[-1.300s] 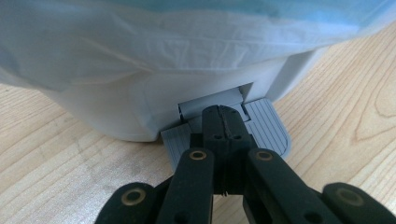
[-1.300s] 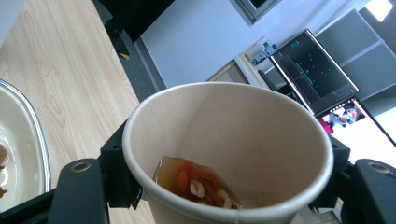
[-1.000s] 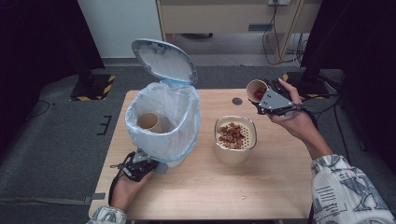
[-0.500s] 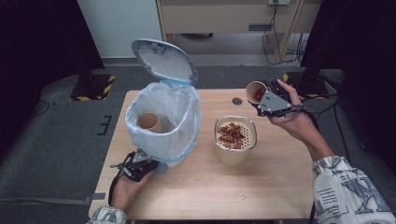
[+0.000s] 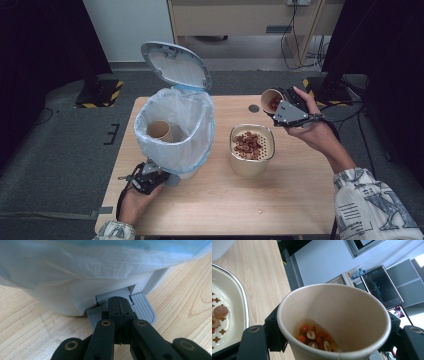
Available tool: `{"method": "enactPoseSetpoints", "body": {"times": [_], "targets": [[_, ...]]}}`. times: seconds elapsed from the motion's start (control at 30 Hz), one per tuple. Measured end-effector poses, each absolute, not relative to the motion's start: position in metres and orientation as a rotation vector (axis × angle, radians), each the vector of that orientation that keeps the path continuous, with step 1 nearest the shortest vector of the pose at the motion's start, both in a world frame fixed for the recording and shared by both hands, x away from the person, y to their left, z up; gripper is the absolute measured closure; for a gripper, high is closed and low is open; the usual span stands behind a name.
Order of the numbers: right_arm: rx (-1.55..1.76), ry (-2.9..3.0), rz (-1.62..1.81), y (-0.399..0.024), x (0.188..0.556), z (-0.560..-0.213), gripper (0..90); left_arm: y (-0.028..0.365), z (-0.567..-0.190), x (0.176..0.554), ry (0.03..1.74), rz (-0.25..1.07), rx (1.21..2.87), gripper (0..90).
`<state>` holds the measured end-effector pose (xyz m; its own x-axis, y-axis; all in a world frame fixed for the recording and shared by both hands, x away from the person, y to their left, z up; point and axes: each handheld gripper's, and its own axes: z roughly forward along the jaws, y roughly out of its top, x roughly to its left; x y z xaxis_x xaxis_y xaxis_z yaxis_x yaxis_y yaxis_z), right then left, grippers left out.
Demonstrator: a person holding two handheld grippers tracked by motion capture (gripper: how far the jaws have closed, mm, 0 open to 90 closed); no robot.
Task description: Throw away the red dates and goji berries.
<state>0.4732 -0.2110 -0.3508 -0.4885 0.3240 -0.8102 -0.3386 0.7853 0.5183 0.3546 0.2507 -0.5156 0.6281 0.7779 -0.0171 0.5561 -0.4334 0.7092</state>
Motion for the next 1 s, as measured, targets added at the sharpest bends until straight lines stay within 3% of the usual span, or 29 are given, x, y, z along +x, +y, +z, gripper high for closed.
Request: {"method": "enactPoseSetpoints", "body": {"times": [1.0], "targets": [[-0.175, 1.931, 0.632, -0.202, 0.452, -0.356, 28.3, 0.250, -0.516, 0.355, 1.037, 0.413, 2.157, 90.0]]}}
